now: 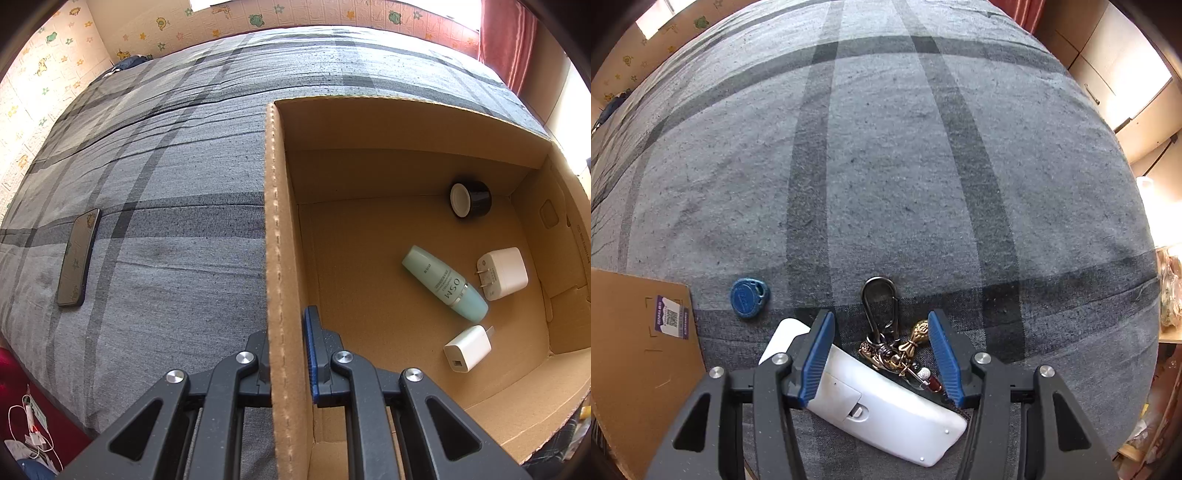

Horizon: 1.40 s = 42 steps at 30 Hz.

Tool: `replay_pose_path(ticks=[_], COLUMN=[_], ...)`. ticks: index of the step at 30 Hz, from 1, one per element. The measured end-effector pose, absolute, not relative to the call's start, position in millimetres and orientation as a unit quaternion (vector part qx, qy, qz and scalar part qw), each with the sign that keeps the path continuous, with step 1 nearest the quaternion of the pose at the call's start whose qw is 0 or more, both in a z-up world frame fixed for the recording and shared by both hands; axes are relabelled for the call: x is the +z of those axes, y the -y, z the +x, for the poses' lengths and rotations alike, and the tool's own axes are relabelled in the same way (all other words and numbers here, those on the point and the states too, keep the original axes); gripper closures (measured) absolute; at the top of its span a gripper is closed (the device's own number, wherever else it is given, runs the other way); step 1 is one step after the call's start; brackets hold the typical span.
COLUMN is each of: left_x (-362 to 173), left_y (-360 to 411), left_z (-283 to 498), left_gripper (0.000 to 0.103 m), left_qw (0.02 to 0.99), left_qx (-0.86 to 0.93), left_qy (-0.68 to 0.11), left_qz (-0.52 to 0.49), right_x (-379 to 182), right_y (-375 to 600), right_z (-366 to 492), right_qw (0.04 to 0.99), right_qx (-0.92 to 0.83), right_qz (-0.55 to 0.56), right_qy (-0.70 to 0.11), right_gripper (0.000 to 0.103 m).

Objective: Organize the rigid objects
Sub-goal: 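Lift the keys with the right gripper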

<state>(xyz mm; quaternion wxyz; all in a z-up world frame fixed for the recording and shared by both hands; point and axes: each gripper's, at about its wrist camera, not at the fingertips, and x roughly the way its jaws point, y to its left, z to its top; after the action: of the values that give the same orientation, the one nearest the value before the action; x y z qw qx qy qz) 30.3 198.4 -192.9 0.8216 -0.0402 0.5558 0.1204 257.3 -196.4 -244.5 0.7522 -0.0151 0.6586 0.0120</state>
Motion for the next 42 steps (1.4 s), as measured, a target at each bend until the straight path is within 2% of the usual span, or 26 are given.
replay_pose_path(ticks=[1,4,10,11,13,14,15,42], left_x=[-193,-193,-193,-193,-193,-193,-193,-193], left_y=[-198,-198,-198,-198,-198,-198,-198,-199], left_z=[30,31,31,31,31,31,31,31], left_gripper=[0.091,0.091,0.091,0.091,0.091,0.091,0.091,0.091], left_qw=[0.821,0.821,0.821,0.821,0.821,0.821,0.821,0.821], left_qx=[0.12,0.12,0.12,0.12,0.121,0.12,0.12,0.119], left_qy=[-0.556,-0.556,-0.556,-0.556,-0.557,-0.557,-0.557,-0.557], left_qz=[-0.04,-0.039,-0.039,-0.039,-0.038,-0.038,-0.038,-0.039], right_x=[-251,-254,-254,-255,-253,-251,-249,-143], right_y=[199,206,201,199,196,193,191,177], right_z=[258,258,257,258,256,253,251,223], right_qw=[0.75,0.749,0.748,0.748,0.751,0.752,0.755,0.804], right_qx=[0.008,0.011,0.017,0.013,0.017,0.017,0.016,0.054], right_qz=[-0.011,0.013,-0.015,-0.015,-0.018,-0.025,-0.031,-0.057], right_qy=[-0.661,-0.662,-0.663,-0.663,-0.66,-0.659,-0.655,-0.589], right_gripper=[0.04,0.039,0.038,0.041,0.07,0.08,0.084,0.085])
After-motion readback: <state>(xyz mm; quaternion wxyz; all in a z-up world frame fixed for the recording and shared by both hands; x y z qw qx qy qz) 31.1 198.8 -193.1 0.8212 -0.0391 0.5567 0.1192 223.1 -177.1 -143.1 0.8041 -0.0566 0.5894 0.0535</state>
